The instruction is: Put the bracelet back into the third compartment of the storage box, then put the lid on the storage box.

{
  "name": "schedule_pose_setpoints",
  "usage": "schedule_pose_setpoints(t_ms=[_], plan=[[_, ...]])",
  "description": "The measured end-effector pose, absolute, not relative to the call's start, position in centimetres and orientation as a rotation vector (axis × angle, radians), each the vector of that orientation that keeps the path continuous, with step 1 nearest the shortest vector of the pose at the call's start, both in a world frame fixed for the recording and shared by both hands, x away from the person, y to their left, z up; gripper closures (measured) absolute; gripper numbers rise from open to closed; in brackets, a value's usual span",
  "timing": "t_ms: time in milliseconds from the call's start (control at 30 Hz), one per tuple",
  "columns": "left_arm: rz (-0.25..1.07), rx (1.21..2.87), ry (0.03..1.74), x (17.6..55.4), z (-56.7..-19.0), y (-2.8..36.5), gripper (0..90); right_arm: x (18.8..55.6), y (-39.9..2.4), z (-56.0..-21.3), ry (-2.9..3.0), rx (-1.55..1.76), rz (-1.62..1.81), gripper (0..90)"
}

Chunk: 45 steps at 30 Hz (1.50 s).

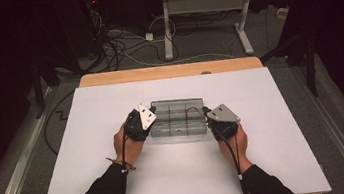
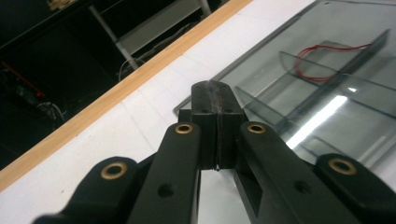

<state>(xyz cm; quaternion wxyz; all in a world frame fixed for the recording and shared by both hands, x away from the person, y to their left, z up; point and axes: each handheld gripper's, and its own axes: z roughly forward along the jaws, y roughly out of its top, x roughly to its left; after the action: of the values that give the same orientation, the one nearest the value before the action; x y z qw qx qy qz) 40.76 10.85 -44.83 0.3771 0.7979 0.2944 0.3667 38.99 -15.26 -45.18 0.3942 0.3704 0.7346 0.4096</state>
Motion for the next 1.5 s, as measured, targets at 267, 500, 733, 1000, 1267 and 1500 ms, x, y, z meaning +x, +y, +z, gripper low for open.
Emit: schedule_pose_setpoints(t_ms=[267,500,733,1000,1267,1500], plan=[[0.893,2.070,0.709,39.8,-45.4,10.5,87.5,38.2,-15.7,-45.5,1.919,0.917,1.072,90.0],[0.867,2.081,0.681,39.0,-46.1,10.3,87.5,37.6,-15.8,-45.8,1.957,0.888,1.077,90.0],[0.839,2.066,0.665,38.6,-46.3,10.6,87.4,37.2,-16.1,-45.8,1.976,0.875,1.092,88.1],[0.815,2.058,0.623,38.3,-45.7,11.0,81.9,36.7,-16.5,-45.1,1.992,0.844,1.140,84.3],[0.808,2.047,0.602,38.1,-45.2,11.2,74.6,36.5,-17.0,-44.2,1.981,0.815,1.181,70.3],[0.808,2.038,0.599,37.9,-44.9,11.4,50.8,36.3,-16.7,-44.2,1.953,0.810,1.196,42.2]])
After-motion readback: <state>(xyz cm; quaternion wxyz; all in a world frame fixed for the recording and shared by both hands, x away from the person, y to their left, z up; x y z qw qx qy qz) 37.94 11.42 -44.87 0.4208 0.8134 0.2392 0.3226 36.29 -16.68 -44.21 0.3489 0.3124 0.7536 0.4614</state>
